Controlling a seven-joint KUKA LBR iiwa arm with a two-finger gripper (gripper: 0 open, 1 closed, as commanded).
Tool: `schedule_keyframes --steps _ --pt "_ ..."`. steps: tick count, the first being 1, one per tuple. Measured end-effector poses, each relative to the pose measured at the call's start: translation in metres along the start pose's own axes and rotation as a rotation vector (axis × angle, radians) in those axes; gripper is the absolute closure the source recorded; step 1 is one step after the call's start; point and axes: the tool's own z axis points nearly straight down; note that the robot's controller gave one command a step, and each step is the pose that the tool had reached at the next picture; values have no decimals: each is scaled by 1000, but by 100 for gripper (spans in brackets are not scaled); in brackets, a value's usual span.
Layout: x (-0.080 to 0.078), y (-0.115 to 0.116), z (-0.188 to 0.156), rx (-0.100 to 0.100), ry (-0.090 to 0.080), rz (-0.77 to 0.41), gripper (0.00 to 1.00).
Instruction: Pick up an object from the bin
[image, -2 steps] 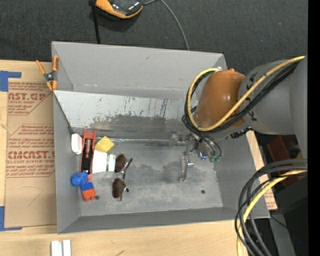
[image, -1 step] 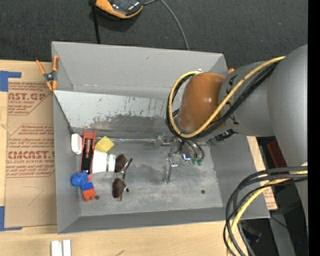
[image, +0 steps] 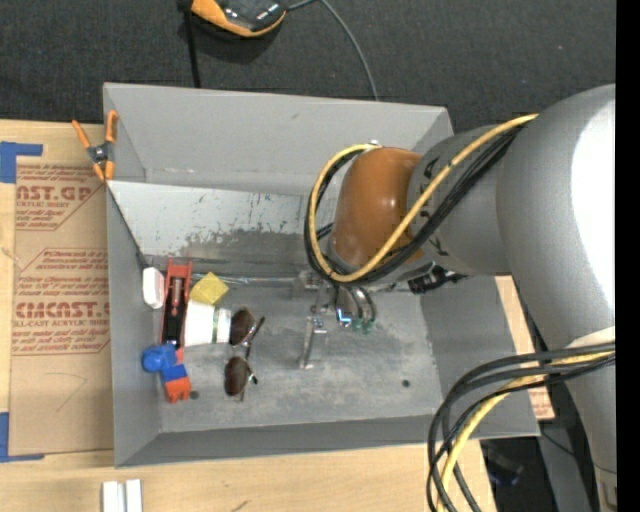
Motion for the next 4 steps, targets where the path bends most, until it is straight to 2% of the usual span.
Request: schedule_keyframes --steps 1,2,3,4 --pt "-3 11 -4 5 2 -82 0" --pt "-4 53 -6 2 -2 -113 0" --pt "2 84 9 2 -1 -80 0" --pt "10 122 22 2 -1 16 100"
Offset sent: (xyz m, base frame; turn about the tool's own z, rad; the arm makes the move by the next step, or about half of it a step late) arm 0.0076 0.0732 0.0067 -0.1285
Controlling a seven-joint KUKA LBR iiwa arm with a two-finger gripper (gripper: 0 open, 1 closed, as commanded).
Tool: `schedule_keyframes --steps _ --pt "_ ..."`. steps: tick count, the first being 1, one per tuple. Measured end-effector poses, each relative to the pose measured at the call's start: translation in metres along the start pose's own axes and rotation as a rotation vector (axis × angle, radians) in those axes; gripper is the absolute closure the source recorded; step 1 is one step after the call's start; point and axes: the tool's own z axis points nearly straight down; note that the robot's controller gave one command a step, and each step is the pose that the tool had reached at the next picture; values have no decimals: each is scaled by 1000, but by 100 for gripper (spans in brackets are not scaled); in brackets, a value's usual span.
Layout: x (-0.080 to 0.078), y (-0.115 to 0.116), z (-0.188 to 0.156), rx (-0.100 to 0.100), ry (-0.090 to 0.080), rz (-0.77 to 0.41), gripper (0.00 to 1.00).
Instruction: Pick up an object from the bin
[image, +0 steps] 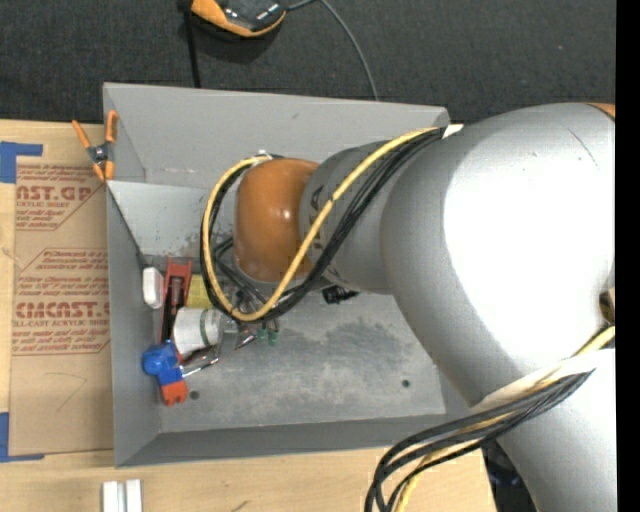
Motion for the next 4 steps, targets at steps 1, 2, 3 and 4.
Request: schedule_keyframes --steps 1,2,3,4 --pt "0 0 0 0 0 0 100" --pt "0 3 -24 1 4 3 100" --pt "-6 3 -39 -4 -8 2 100" --pt "-7 4 -68 2 10 12 100"
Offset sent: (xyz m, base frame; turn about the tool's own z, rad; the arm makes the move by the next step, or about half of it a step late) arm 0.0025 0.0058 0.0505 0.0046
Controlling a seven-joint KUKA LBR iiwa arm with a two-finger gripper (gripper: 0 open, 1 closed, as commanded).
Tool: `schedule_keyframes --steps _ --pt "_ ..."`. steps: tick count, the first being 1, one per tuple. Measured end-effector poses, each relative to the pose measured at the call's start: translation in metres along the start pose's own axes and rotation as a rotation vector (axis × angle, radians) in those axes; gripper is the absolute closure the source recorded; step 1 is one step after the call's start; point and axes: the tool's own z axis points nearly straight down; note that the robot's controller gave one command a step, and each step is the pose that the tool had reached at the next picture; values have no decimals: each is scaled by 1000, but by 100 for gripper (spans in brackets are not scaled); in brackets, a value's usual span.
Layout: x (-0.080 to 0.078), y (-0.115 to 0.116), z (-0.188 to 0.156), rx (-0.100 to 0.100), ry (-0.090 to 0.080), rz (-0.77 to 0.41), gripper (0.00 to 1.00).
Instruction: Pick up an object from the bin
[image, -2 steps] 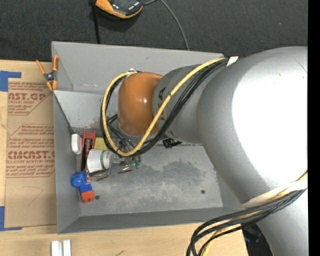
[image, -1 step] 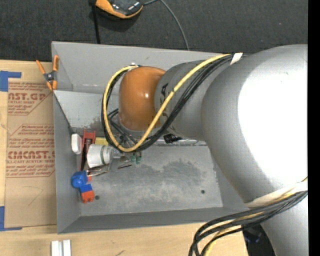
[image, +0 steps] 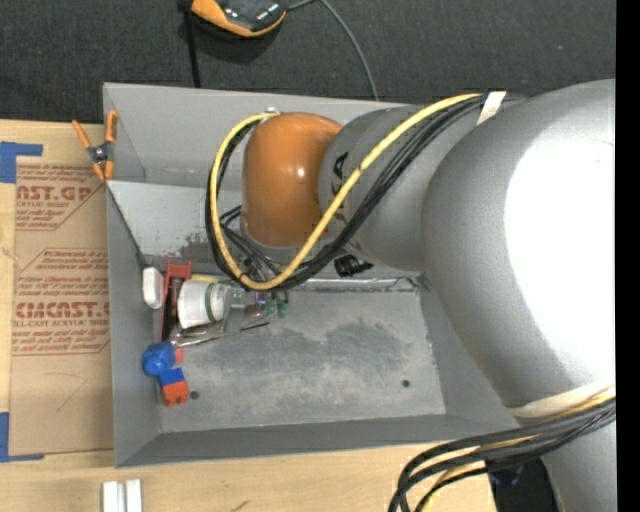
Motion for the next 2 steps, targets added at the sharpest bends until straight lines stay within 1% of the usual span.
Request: schedule_keyframes --steps 1,2 --pt "-12 -16 -8 -11 -32 -6 100" --pt "0 -9 -11 4 5 17 100"
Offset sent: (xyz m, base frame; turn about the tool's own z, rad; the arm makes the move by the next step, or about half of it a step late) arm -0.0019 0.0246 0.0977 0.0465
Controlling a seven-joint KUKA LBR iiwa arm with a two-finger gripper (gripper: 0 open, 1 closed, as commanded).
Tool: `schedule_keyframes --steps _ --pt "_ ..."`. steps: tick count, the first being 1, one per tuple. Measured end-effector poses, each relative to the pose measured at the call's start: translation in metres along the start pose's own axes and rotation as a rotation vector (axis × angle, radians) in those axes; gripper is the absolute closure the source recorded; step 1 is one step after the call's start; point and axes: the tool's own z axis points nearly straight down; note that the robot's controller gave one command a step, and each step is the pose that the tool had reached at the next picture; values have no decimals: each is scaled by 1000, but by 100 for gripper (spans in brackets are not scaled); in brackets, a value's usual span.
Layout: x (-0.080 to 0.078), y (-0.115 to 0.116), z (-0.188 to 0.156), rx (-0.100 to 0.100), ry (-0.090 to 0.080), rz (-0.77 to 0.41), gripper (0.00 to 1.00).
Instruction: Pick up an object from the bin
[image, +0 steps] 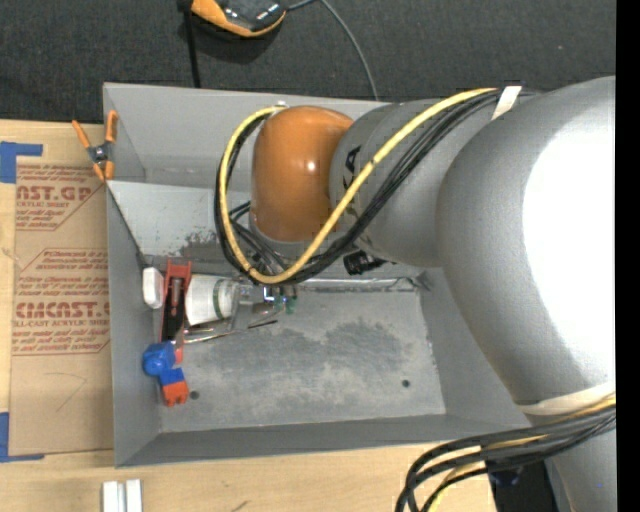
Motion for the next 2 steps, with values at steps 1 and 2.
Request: schedule_keyframes --steps 1,2 --pt "-11 -3 1 -18 -40 21 100" --pt "-2 -4 -7 -3 -4 34 100"
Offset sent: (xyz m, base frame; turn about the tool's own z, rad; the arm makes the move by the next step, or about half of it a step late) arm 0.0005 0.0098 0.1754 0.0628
